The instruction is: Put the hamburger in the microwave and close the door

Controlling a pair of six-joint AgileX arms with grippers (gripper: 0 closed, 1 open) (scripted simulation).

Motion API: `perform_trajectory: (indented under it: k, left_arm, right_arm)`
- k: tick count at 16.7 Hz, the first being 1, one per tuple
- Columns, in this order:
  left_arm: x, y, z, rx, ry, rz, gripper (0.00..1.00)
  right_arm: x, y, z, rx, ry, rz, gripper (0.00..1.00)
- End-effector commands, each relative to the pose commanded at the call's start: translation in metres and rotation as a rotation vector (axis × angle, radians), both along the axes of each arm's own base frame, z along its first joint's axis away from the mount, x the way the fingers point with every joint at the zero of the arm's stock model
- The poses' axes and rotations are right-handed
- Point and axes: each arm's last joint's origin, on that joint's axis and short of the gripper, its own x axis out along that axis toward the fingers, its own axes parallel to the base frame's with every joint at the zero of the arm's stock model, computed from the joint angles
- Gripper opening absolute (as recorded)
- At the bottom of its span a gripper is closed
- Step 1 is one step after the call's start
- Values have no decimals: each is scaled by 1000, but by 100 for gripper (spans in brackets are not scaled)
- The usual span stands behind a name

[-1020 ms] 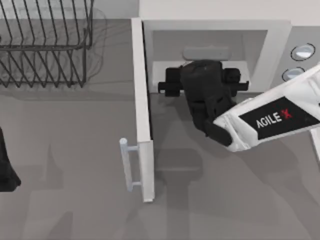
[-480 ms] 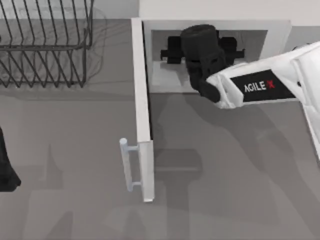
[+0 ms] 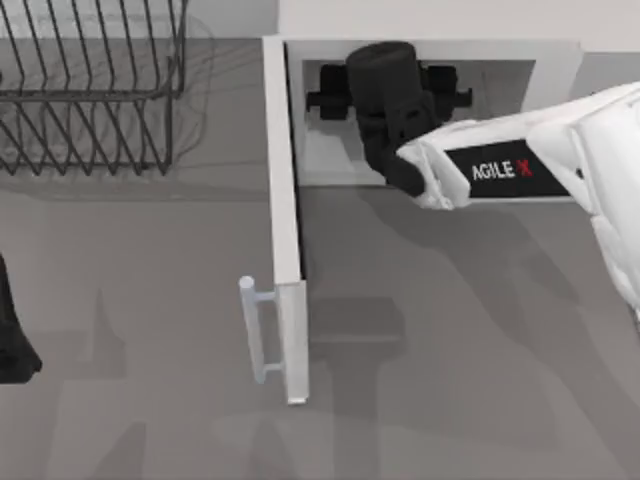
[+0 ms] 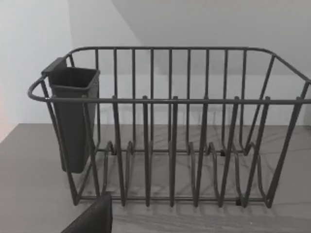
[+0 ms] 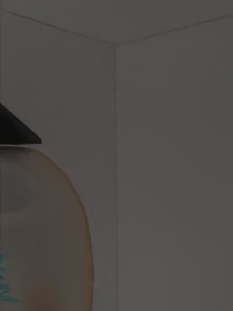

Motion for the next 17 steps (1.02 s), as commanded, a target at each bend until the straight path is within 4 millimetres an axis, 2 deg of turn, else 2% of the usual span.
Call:
perform_trajectory:
  k: [4,17]
  left_arm:
    - [0,0,0,0,0,0,100]
    - [0,0,0,0,0,0,100]
  right_arm:
    - [0,0,-2,-1,5,1,0]
    - [0,0,-2,-1,5,1,98]
